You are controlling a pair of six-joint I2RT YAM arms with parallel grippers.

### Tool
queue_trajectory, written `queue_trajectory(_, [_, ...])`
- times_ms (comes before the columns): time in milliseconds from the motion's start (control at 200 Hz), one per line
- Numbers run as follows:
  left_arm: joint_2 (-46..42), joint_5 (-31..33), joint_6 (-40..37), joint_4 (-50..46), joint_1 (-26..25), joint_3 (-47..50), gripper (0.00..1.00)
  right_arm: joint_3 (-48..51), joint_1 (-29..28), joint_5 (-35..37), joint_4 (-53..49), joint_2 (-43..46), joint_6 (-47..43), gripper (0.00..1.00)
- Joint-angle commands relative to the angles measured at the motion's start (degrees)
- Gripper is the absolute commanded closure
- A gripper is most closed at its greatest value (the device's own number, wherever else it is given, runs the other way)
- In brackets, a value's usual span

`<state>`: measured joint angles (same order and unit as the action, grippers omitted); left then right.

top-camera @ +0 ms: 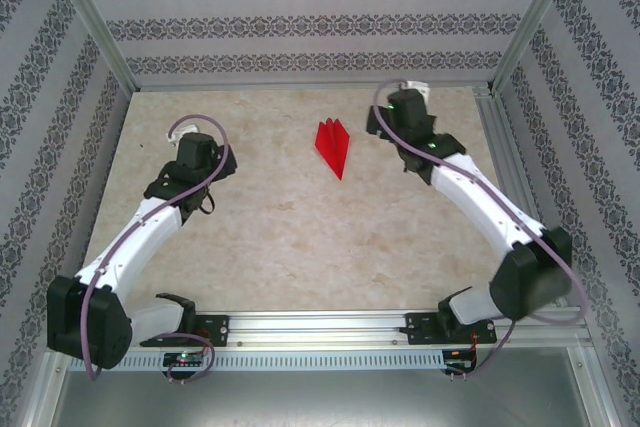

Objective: Fold a paper plane with a square sheet of paper (pick it up from the middle)
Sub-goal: Reset both arms

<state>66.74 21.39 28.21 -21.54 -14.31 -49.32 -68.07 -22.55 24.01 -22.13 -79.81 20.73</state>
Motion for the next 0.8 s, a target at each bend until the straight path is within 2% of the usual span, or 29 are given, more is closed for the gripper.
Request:
queue_trajectory(0, [-3.9, 5.0, -4.5, 7.5, 2.9, 5.1, 0.0, 9.2, 4.3, 7.0, 9.4, 6.5, -4.4, 0.02])
queue_trajectory(110, [-5.5, 5.0, -6.8, 12.8, 6.2, 9.8, 0.0, 18.2, 9.6, 9.2, 14.8, 12.1, -5.5, 0.02])
queue_trajectory(235, [-4.0, 3.5, -9.1, 18.3, 8.6, 12.8, 0.0, 28.1, 15.0, 9.1, 22.5, 14.7, -5.9, 0.02])
queue_trajectory(410, [2.7, -2.9, -16.9, 24.7, 10.9, 15.9, 0.0, 40.3, 16.7, 10.1, 41.8, 12.6, -14.4, 0.02])
queue_trajectory(579, [6.6, -5.3, -24.3, 38.8, 11.2, 21.9, 0.0, 43.0, 19.1, 1.8, 50.4, 7.0, -16.8, 0.02])
queue_trajectory(794, [7.2, -15.2, -24.9, 55.1, 13.1, 27.6, 0.0, 43.3, 19.4, -3.7, 60.6, 1.1, -19.5, 0.02])
